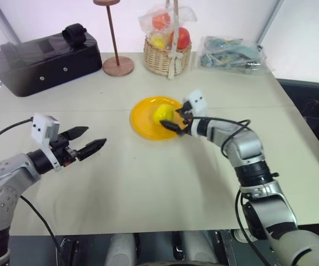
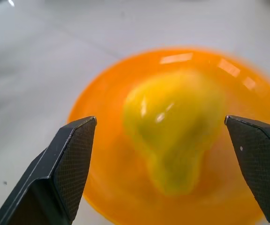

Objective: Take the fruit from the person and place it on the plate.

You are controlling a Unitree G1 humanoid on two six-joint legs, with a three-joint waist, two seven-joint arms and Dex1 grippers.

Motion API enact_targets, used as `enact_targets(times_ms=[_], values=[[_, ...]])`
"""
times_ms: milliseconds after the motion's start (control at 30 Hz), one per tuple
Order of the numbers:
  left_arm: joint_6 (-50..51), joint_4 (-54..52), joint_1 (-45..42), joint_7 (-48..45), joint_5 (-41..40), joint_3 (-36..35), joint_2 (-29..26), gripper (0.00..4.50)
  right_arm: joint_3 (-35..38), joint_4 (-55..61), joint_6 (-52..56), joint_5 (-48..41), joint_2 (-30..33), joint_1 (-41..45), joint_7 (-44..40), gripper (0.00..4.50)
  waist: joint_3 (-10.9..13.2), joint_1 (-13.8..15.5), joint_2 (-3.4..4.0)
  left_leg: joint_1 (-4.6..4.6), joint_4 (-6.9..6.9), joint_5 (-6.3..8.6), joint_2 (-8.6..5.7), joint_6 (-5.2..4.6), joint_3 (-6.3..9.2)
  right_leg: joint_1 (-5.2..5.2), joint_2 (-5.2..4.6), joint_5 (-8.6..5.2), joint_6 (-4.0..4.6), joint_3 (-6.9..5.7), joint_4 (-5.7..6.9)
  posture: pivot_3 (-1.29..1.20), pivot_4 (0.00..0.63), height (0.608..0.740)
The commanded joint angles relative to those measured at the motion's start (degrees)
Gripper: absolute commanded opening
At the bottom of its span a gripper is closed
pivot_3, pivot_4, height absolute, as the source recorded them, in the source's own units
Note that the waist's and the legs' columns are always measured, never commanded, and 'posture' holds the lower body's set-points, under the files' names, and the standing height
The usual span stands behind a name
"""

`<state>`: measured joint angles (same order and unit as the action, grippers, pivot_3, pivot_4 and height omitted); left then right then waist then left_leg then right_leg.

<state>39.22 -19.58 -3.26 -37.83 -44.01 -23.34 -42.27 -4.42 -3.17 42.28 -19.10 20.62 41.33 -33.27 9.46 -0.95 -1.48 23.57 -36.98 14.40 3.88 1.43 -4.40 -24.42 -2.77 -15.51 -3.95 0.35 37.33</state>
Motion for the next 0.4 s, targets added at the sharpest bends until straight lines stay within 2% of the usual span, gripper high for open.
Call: enact_targets(times_ms=[33, 233, 400], values=[[-2.17, -0.16, -0.76, 2.19, 1.04, -2.74, 0.80, 4.50, 3.29, 7.96, 1.90, -1.92, 2.56, -0.86, -0.25, 4.47, 0.00, 0.00, 0.00, 0.00, 0.00, 0.00, 0.00, 0.00, 0.00, 0.00, 0.00, 0.00, 0.00, 0.00, 0.00, 0.00, 0.150, 0.740], [-5.01, 1.72, -1.51, 5.35, 3.21, -3.67, 3.13, 4.50, 7.94, 14.42, 0.90, -2.78, 6.79, -6.93, 0.27, 4.47, -0.01, 0.14, -0.01, 0.00, 0.00, 0.00, -0.01, 0.00, -0.01, 0.01, 0.00, 0.00, 0.01, 0.00, -0.02, 0.00, 0.150, 0.740], [-7.16, 2.63, -2.32, 8.64, 4.41, -3.97, 6.31, 4.50, 12.22, 11.06, -12.33, 2.28, 4.60, -11.60, 7.06, 4.47, -0.01, 0.14, -0.01, 0.00, -0.01, 0.00, -0.02, 0.00, -0.01, 0.01, 0.00, 0.00, 0.01, 0.01, -0.02, 0.00, 0.150, 0.740]])
